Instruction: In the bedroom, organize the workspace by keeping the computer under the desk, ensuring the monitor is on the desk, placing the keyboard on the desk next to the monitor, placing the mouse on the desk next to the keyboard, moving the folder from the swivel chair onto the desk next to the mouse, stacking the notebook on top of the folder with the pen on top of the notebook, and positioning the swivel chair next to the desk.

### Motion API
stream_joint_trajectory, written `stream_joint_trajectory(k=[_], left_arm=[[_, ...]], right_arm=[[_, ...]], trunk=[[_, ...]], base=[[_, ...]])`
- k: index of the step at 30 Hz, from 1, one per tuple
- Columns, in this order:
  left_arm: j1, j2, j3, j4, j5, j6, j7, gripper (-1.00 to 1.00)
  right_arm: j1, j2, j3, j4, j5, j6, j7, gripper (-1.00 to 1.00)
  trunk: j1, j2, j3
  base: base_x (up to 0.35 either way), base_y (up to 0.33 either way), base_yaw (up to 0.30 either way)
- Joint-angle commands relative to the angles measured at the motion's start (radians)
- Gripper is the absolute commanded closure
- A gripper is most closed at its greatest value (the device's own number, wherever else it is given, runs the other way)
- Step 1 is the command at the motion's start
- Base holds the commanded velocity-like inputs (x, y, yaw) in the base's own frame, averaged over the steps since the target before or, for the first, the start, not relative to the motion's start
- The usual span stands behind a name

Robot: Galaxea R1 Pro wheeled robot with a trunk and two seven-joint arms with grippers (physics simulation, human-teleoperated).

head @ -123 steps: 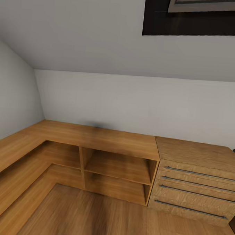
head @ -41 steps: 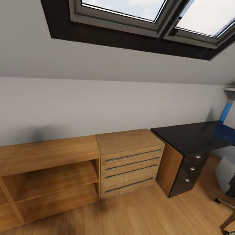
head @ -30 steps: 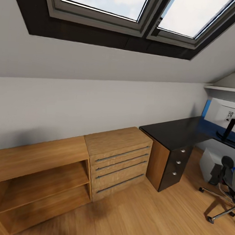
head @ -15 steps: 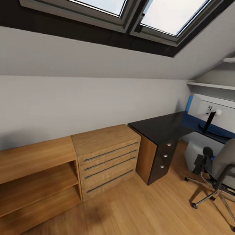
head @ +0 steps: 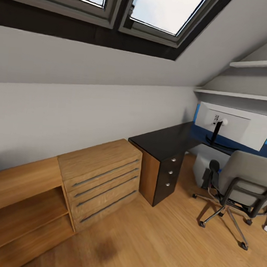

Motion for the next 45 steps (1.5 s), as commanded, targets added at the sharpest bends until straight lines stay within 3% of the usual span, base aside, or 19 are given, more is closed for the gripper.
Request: stream_joint_trajectory(k=[1,45], left_arm=[[0.000,0.000,0.000,0.000,0.000,-0.003,0.000,-1.00],[0.000,0.000,0.001,0.014,0.000,0.004,0.000,-1.00]], right_arm=[[-0.001,0.001,-0.005,0.001,-0.006,-0.003,0.010,-1.00],[-0.001,0.000,-0.004,0.003,-0.005,-0.002,0.010,-1.00]], trunk=[[0.000,-0.001,-0.002],[0.000,-0.001,-0.061]], base=[[0.252,-0.217,-0.184],[0.281,-0.184,-0.177]])
